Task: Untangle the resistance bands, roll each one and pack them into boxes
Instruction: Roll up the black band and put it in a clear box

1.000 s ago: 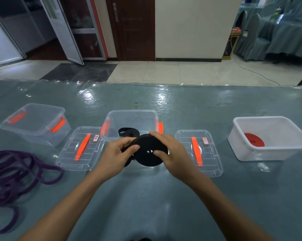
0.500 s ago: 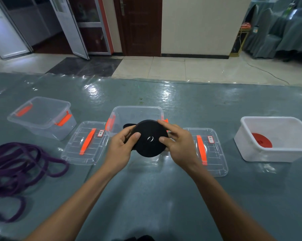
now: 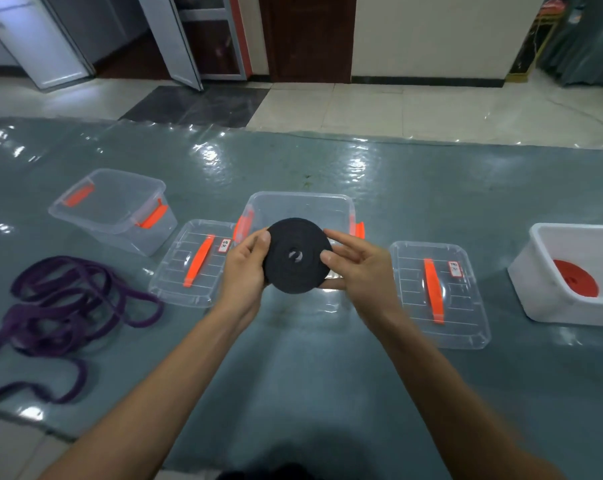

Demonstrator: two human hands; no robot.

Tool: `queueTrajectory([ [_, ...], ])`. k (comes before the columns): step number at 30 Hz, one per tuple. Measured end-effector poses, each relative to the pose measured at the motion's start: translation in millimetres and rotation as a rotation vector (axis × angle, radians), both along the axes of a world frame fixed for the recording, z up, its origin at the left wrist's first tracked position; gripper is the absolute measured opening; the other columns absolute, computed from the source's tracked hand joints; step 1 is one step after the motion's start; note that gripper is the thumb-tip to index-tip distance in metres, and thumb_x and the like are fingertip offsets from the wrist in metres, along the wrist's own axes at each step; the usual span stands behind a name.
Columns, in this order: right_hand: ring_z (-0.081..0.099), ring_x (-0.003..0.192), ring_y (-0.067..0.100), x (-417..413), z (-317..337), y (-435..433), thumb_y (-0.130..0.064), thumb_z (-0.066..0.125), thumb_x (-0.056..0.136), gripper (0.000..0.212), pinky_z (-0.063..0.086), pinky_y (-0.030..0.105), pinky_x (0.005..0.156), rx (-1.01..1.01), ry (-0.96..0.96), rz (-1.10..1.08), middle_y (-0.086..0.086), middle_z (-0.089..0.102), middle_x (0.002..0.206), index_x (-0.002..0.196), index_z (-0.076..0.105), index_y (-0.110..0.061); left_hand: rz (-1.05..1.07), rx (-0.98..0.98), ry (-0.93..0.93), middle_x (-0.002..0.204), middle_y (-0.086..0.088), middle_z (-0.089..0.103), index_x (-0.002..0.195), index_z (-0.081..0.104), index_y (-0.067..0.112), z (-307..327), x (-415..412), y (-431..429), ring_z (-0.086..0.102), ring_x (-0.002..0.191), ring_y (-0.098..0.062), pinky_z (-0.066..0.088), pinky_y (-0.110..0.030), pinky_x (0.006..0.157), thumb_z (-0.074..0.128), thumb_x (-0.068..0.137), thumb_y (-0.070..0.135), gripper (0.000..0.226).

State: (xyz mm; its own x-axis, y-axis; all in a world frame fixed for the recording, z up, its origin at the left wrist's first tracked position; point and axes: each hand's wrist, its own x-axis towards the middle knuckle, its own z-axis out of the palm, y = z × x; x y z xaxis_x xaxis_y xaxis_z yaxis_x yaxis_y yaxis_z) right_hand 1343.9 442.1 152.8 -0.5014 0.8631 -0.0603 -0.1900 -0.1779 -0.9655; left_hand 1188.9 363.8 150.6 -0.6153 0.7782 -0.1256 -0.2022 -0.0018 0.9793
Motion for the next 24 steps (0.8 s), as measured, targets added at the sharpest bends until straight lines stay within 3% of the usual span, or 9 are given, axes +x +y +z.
queueTrajectory([
  [4, 0.074, 0.095, 0.027, -24.4, -12.6, -0.9, 0.006, 0.063, 0.091, 0.033, 0.062, 0.039, 0.065, -0.119, 0.01, -0.069, 0.012, 0.076, 0.104, 0.117, 0.072, -0.013, 0.114, -0.028, 0.121, 0.123, -0.004, 0.07, 0.123, 0.067, 0.025, -21.2, -11.6, 3.3, 0.065, 0.116, -0.025, 0.055, -0.051, 0.095, 0.05, 0.103, 0.031, 0.027],
  [6, 0.073, 0.096, 0.028, -32.7, -18.3, 4.3, 0.007, 0.061, 0.092, 0.033, 0.062, 0.041, 0.067, -0.157, 0.023, -0.094, 0.013, 0.075, 0.106, 0.12, 0.07, -0.008, 0.129, -0.054, 0.175, 0.121, 0.002, 0.07, 0.125, 0.065, 0.027, -32.5, -15.3, 5.4, 0.067, 0.108, -0.02, 0.059, -0.043, 0.08, 0.048, 0.105, 0.029, 0.026],
  [9, 0.074, 0.093, 0.025, -40.5, -24.8, 14.6, 0.006, 0.061, 0.092, 0.032, 0.062, 0.041, 0.067, -0.132, -0.001, -0.116, 0.01, 0.075, 0.104, 0.119, 0.07, -0.01, 0.14, -0.069, 0.229, 0.103, 0.009, 0.071, 0.121, 0.065, 0.03, -37.9, -14.9, 12.9, 0.061, 0.079, -0.012, 0.049, -0.027, 0.057, 0.043, 0.107, 0.021, 0.027],
  [11, 0.073, 0.095, 0.022, -46.7, -32.1, 20.8, 0.001, 0.065, 0.091, 0.034, 0.063, 0.041, 0.072, -0.025, -0.095, -0.12, 0.005, 0.073, 0.111, 0.122, 0.068, -0.013, 0.136, -0.104, 0.242, 0.094, 0.012, 0.071, 0.112, 0.066, 0.038, -40.5, -22.3, 23.5, 0.059, 0.073, -0.011, 0.048, -0.024, 0.056, 0.041, 0.107, 0.019, 0.031],
  [13, 0.066, 0.109, 0.014, -51.2, -42.6, 28.1, -0.009, 0.072, 0.087, 0.047, 0.059, 0.038, 0.087, 0.233, -0.298, -0.099, -0.003, 0.061, 0.133, 0.132, 0.06, -0.019, 0.122, -0.145, 0.265, 0.093, 0.013, 0.072, 0.107, 0.068, 0.041, -44.2, -35.5, 36.9, 0.061, 0.076, -0.01, 0.05, -0.027, 0.06, 0.041, 0.106, 0.018, 0.035],
  [17, 0.034, 0.141, 0.016, -59.0, -55.1, 51.0, -0.03, 0.081, 0.082, 0.071, 0.03, 0.022, 0.11, 0.649, -0.658, 0.171, -0.003, 0.026, 0.16, 0.145, 0.048, -0.022, 0.048, -0.202, 0.351, 0.094, 0.008, 0.07, 0.113, 0.069, 0.028, -50.3, -65.8, 71.3, 0.059, 0.078, -0.01, 0.047, -0.031, 0.075, 0.042, 0.104, 0.013, 0.033],
  [19, 0.029, 0.144, 0.02, -65.3, -56.4, 67.4, -0.034, 0.079, 0.083, 0.067, 0.024, 0.024, 0.114, 0.692, -0.765, 0.219, 0.0, 0.02, 0.164, 0.143, 0.051, -0.023, 0.008, -0.233, 0.395, 0.093, 0.011, 0.068, 0.114, 0.07, 0.02, -51.6, -81.4, 90.8, 0.059, 0.079, -0.011, 0.048, -0.032, 0.076, 0.042, 0.104, 0.011, 0.03],
  [22, 0.031, 0.145, 0.025, -82.6, -56.0, 97.8, -0.036, 0.076, 0.086, 0.064, 0.029, 0.037, 0.117, 0.68, -0.873, 0.255, 0.007, 0.02, 0.164, 0.143, 0.052, -0.022, -0.054, -0.295, 0.399, 0.087, 0.009, 0.068, 0.118, 0.069, 0.015, -58.1, -100.3, 116.4, 0.06, 0.074, -0.01, 0.049, -0.028, 0.07, 0.042, 0.104, 0.011, 0.03],
  [24, 0.028, 0.146, 0.026, -95.8, -58.0, 116.5, -0.037, 0.077, 0.085, 0.068, 0.028, 0.038, 0.116, 0.661, -0.935, 0.316, 0.009, 0.019, 0.164, 0.145, 0.05, -0.024, -0.083, -0.352, 0.364, 0.085, 0.009, 0.069, 0.119, 0.069, 0.014, -69.1, -111.4, 131.0, 0.063, 0.074, -0.011, 0.052, -0.027, 0.067, 0.042, 0.104, 0.01, 0.031],
])
